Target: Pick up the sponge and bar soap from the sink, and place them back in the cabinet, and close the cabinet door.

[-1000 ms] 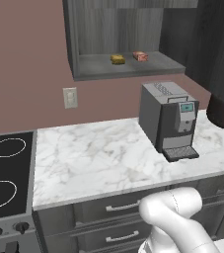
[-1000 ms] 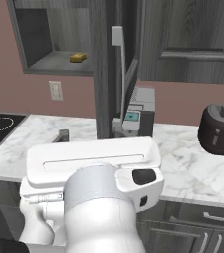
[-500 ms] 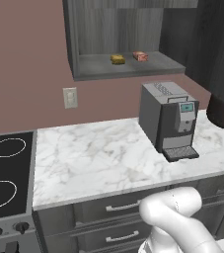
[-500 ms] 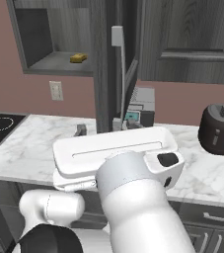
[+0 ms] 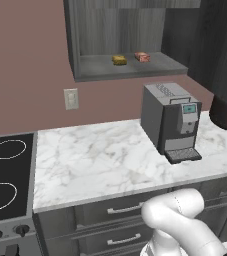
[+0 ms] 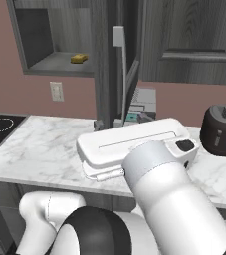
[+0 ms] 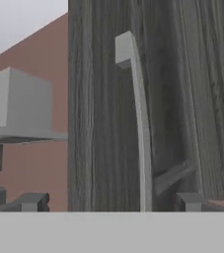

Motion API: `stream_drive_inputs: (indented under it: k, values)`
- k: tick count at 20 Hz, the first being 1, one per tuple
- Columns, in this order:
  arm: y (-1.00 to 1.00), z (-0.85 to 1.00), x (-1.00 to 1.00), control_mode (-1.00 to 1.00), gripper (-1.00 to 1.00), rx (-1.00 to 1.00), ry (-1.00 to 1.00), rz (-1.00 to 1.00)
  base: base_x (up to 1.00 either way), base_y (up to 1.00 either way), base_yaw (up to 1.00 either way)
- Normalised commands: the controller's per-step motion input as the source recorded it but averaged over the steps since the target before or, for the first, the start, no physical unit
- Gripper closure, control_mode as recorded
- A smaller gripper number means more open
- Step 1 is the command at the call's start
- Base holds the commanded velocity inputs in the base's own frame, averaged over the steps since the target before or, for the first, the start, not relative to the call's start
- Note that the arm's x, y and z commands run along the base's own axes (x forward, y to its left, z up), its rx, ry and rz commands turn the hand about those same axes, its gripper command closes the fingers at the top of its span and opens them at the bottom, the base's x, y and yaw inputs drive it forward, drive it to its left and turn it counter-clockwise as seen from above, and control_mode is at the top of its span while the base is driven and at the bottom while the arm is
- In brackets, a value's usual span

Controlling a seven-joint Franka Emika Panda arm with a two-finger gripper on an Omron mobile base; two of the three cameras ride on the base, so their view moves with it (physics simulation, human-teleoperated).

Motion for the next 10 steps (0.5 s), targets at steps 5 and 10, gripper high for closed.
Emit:
stream_drive_inputs:
  k: [5, 10]
  values:
    - [-0.23, -0.01, 0.25, -1.00, -1.00, 0.00, -0.01, 0.09, 0.00, 0.00, 0.00]
    - [-0.24, -0.01, 0.26, -1.00, -1.00, 0.00, -0.01, 0.10, 0.00, 0.00, 0.00]
